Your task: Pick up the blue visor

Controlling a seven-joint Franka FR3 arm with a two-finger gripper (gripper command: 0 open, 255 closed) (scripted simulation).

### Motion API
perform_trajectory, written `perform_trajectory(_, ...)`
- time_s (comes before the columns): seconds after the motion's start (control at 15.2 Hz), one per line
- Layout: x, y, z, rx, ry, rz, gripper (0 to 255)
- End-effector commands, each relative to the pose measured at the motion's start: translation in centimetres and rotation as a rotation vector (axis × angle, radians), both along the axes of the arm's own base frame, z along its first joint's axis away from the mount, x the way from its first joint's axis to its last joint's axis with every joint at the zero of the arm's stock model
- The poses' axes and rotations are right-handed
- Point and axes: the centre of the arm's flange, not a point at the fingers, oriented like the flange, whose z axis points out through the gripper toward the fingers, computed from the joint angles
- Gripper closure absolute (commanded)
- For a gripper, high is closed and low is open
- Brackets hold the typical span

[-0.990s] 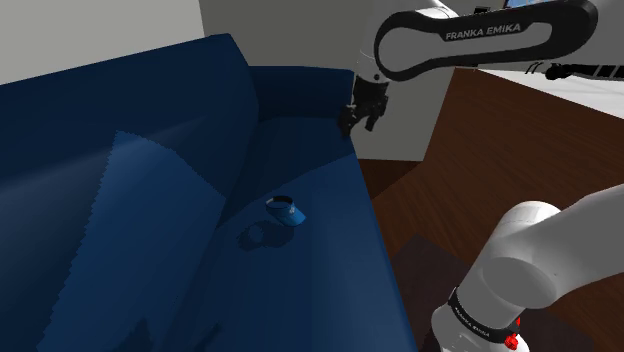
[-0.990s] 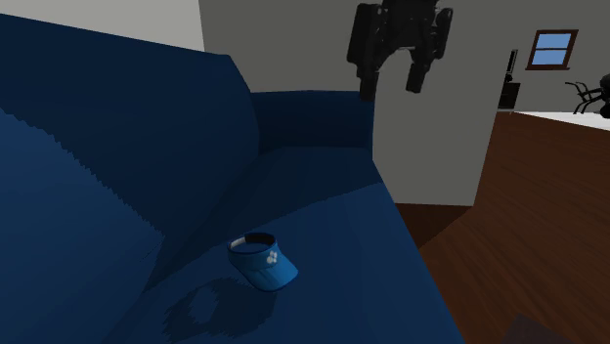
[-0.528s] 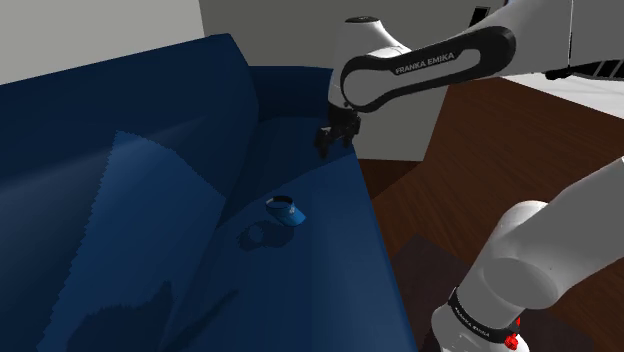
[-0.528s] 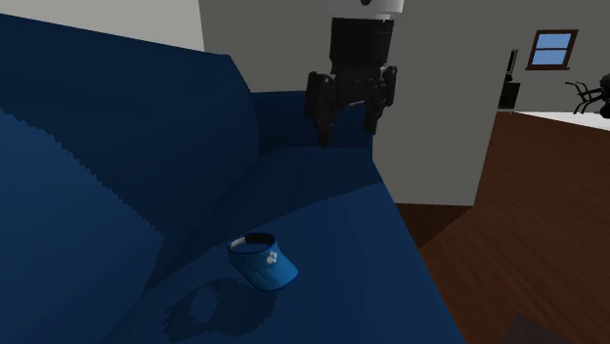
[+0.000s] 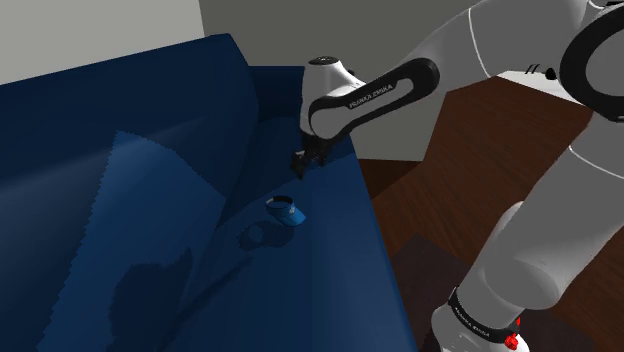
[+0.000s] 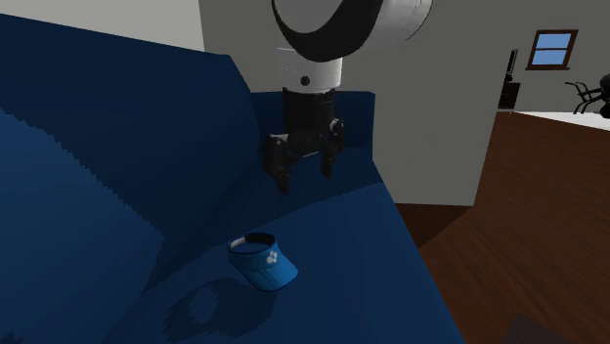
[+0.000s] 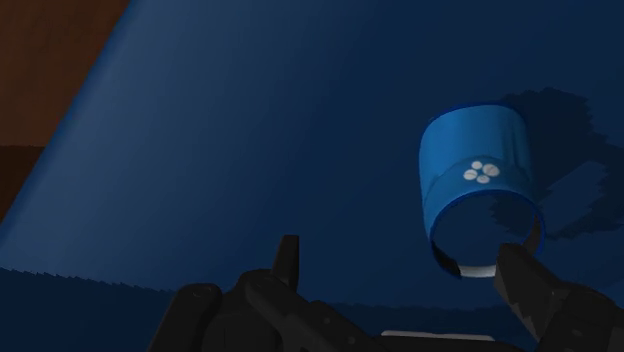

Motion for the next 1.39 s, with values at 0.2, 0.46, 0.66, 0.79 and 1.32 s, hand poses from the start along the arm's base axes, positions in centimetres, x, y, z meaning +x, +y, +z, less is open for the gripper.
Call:
perform_trajectory(0.2, 3.6, 2.4, -5.3, -0.001, 0.014, 0.027, 0)
perform_trajectory(0.46, 6.1, 4.0, -9.0, -0.002, 0.025, 0.046, 0)
perform_trajectory(0.66, 6.1, 4.0, -10.5, -0.002, 0.025, 0.046, 0)
perform_trajectory(0.79, 6.1, 4.0, -11.6, -0.002, 0.025, 0.046, 0)
perform_trajectory(1.32, 6.1, 4.0, -13.0, -0.002, 0.025, 0.046, 255)
